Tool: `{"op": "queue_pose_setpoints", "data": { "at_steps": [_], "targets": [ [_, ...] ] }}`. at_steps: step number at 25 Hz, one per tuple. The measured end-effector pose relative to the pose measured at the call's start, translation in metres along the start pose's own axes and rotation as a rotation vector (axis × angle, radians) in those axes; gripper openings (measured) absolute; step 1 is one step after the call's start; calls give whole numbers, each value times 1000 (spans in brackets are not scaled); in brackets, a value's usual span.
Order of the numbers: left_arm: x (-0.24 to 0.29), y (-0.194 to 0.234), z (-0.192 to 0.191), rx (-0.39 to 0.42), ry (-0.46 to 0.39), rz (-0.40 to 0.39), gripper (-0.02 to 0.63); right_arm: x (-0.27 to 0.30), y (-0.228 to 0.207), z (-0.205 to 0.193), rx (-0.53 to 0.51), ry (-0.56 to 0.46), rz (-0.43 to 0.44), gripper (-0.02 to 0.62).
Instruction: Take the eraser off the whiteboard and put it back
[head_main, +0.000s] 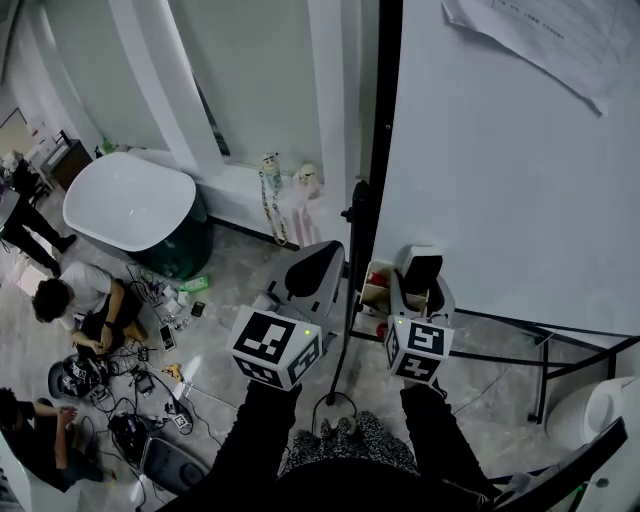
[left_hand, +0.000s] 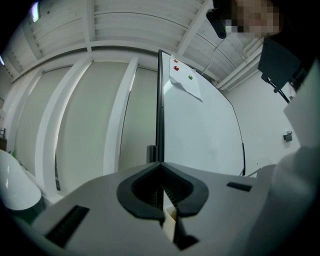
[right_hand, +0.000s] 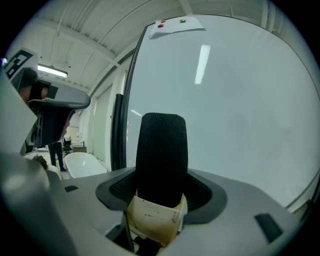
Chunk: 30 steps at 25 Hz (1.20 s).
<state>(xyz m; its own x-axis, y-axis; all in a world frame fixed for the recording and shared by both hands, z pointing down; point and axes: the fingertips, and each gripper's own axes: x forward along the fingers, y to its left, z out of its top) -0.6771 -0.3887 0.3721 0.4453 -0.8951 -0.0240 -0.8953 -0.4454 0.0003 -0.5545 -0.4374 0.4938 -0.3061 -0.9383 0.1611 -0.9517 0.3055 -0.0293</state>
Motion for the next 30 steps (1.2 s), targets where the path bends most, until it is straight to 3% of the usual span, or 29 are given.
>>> {"op": "queue_pose_setpoints", "data": {
  "at_steps": [11, 22, 26, 30],
  "targets": [
    [6, -15, 4, 3, -5, -23, 5, -13, -3, 10, 3, -11, 65, 270],
    [9, -29, 14, 7, -25, -28, 5, -57, -14, 84, -14, -179, 98, 261],
    [13, -38, 16, 6, -34, -32, 5, -70, -27, 97, -41, -209, 51, 30],
    [18, -50, 16, 3, -42, -43, 5, -78, -32, 101, -43, -213, 56, 9]
  ]
}}
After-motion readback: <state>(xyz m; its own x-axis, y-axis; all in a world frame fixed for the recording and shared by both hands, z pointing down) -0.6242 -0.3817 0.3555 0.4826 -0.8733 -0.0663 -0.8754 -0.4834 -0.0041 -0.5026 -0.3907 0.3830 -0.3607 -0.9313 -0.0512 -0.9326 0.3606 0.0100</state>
